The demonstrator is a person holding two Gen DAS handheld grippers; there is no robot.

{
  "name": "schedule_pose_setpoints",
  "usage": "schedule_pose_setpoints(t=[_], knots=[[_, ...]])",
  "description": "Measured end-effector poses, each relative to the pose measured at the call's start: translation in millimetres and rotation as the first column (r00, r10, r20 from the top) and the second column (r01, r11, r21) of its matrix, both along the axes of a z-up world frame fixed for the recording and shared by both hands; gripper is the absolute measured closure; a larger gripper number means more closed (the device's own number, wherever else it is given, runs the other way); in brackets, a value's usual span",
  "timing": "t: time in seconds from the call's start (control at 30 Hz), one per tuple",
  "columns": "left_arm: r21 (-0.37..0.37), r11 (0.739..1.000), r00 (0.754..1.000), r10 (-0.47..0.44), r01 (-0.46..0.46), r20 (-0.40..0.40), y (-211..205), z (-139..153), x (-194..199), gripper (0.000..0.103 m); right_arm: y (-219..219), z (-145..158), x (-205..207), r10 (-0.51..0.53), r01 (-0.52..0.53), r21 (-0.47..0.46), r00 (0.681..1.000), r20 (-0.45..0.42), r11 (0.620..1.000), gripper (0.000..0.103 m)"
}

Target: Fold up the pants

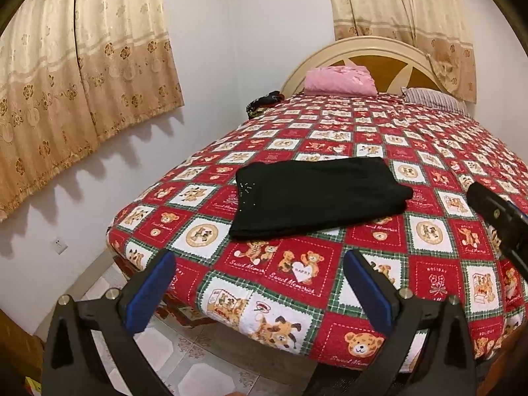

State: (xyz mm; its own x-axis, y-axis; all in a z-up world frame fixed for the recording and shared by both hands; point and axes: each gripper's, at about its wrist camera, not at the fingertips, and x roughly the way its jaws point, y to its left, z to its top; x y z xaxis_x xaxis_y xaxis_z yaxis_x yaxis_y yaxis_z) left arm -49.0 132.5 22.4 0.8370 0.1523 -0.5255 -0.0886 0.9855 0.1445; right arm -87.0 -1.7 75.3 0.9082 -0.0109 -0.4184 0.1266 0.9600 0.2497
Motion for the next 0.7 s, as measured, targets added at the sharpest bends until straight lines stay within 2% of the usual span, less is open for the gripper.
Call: schedule_pose_setpoints(t=[0.7], knots=[[-0.027, 1.000, 1.000, -0.008, 0.007, -0.023, -0.7, -0.7, -0.4, 0.000, -0.8, -2.1, -1.9, 0.002, -0.002, 0.012, 1.000, -0.014, 1.000, 0.028]])
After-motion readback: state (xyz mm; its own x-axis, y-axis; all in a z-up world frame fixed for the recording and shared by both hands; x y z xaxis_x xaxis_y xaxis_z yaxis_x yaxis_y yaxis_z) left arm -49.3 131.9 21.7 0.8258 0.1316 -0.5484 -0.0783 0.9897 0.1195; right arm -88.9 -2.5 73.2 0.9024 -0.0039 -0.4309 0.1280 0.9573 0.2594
